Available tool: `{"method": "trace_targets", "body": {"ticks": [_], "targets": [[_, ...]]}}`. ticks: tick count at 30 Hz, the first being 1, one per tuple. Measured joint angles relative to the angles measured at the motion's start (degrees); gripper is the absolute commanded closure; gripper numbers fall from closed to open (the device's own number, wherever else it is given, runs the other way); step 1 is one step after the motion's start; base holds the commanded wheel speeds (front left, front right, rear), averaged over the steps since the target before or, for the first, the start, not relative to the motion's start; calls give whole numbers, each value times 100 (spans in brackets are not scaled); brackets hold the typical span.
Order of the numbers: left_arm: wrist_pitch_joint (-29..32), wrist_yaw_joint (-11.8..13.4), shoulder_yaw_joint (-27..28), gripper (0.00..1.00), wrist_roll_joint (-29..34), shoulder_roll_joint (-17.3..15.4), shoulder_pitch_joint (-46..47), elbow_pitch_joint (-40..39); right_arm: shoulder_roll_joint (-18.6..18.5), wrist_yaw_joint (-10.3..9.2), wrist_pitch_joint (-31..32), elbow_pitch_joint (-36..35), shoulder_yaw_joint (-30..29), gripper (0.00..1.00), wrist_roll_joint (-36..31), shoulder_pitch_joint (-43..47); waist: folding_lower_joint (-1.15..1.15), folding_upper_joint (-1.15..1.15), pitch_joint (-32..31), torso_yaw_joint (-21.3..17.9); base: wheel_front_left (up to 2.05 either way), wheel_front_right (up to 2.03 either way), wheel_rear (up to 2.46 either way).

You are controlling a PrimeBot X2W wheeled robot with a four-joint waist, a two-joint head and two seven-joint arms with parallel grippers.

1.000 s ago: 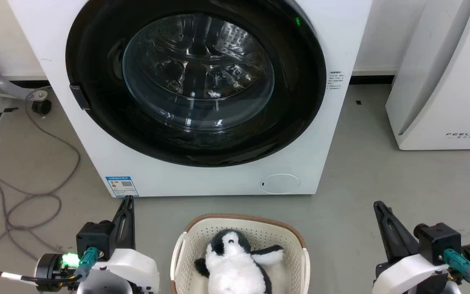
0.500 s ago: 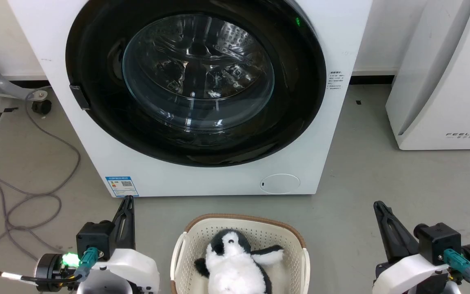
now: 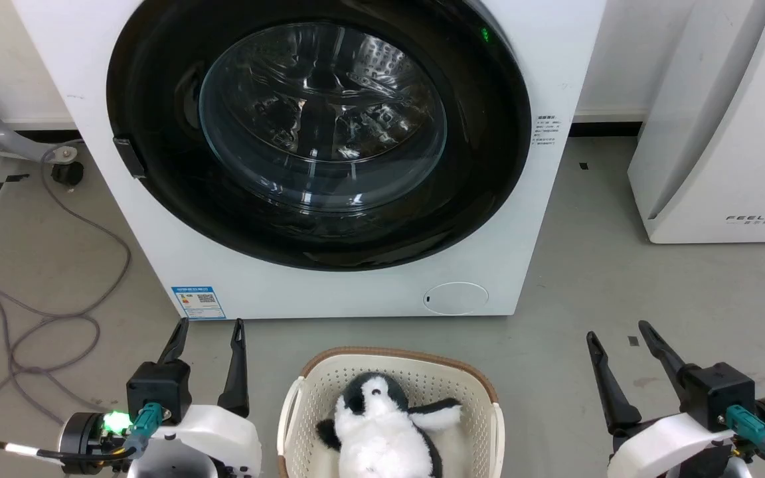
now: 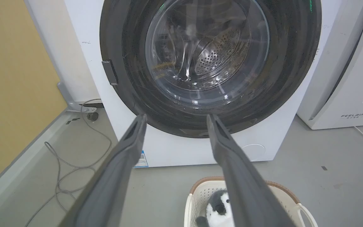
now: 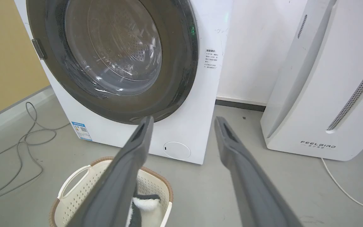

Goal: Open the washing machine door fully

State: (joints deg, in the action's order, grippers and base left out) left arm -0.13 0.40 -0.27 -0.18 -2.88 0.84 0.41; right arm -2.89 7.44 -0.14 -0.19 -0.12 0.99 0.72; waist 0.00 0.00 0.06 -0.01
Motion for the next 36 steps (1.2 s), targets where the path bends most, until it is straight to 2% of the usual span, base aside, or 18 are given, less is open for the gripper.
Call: {"method": "trace_targets", "body": {"ticks": [22, 23, 24, 25, 32, 36], "targets": [[-259, 169, -111, 0, -51, 1, 0, 24, 0, 0, -260, -147, -79, 0, 560, 10, 0, 0, 26, 12, 0, 0, 0], [-278, 170, -119, 0, -51, 1, 0, 26, 0, 0, -276, -149, -79, 38, 606, 10, 0, 0, 28, 13, 0, 0, 0], [-294, 177, -121, 0, -51, 1, 0, 30, 0, 0, -286, -155, -81, 84, 637, 11, 0, 0, 30, 14, 0, 0, 0], [-298, 199, -129, 0, -52, 1, 0, 33, 0, 0, -301, -164, -82, 100, 684, 11, 0, 0, 33, 15, 0, 0, 0], [-379, 253, -159, 0, -60, 1, 0, 55, 0, 0, -383, -168, -118, 100, 1341, 13, 0, 0, 47, 21, 0, 0, 0], [-427, 288, -180, 0, -99, 2, 0, 71, 0, 0, -413, -71, -162, 100, 2151, 13, 0, 0, 53, 26, 0, 0, 0]]}}
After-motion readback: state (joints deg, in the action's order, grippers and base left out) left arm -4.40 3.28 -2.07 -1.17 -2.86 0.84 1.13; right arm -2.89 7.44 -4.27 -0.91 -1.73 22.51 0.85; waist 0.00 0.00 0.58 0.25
